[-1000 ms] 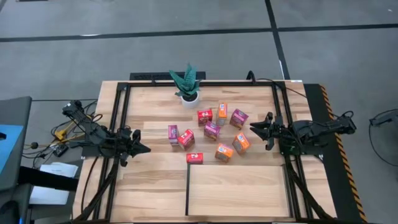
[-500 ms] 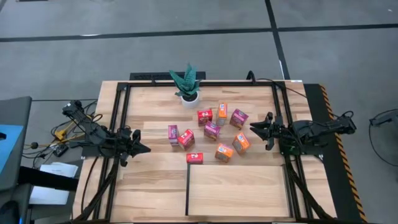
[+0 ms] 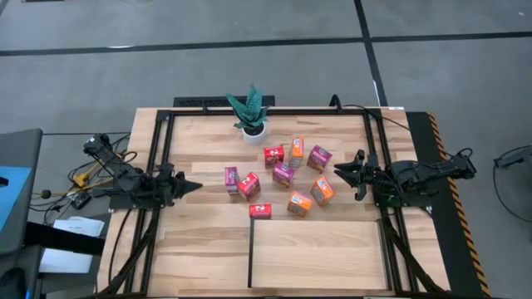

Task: Stack cereal on shelf
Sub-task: Put the purple cereal box on the upper left shelf

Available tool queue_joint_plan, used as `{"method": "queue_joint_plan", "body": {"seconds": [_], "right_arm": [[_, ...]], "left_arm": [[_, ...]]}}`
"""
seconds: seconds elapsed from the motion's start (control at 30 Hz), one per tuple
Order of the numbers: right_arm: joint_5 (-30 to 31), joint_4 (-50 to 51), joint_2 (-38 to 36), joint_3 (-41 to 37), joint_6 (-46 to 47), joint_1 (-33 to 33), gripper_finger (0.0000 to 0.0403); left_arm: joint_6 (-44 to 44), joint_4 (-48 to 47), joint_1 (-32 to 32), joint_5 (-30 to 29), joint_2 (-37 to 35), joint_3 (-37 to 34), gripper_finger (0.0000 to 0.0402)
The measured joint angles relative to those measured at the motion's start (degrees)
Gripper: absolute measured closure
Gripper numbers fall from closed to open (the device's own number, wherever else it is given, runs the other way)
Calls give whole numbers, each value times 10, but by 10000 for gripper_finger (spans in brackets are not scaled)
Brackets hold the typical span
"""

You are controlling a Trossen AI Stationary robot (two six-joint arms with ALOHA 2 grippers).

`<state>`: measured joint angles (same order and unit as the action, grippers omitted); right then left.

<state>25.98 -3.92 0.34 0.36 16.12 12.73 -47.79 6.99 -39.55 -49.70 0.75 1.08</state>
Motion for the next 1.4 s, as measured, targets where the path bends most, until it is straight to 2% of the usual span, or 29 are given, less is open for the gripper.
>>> {"method": "queue_joint_plan", "body": {"seconds": [0.1, 0.3, 0.47, 0.6, 0.67, 0.83, 1.0, 1.17, 1.27, 1.4], "right_arm": [[0, 0, 0, 0, 0, 0, 274], [0, -1, 0, 0, 12, 0, 274], [0, -22, 0, 0, 133, 0, 274], [0, -27, 0, 0, 212, 0, 274], [0, -28, 0, 0, 243, 0, 274], [-1, -38, 0, 0, 259, -1, 274], [-7, -145, 0, 6, 239, -1, 274], [-50, -177, -1, 93, 121, -1, 274], [-55, -102, 15, 177, 58, 0, 274], [-51, 73, 79, 328, 10, 0, 274]], "left_arm": [[5, 2, 0, -45, 0, 0, 400], [3, 2, 0, -55, 0, 0, 400], [-32, 7, 0, -111, 0, 0, 400], [-39, 29, 0, -105, 0, 0, 389], [-4, 75, 0, -96, 0, 0, 371], [152, 232, 0, -76, 0, 0, 302], [249, 349, 0, -76, 0, 0, 222], [272, 389, 0, -72, 0, 12, 159], [273, 384, 0, -64, 8, 43, 132], [313, 363, 0, -48, 40, 108, 114]]}}
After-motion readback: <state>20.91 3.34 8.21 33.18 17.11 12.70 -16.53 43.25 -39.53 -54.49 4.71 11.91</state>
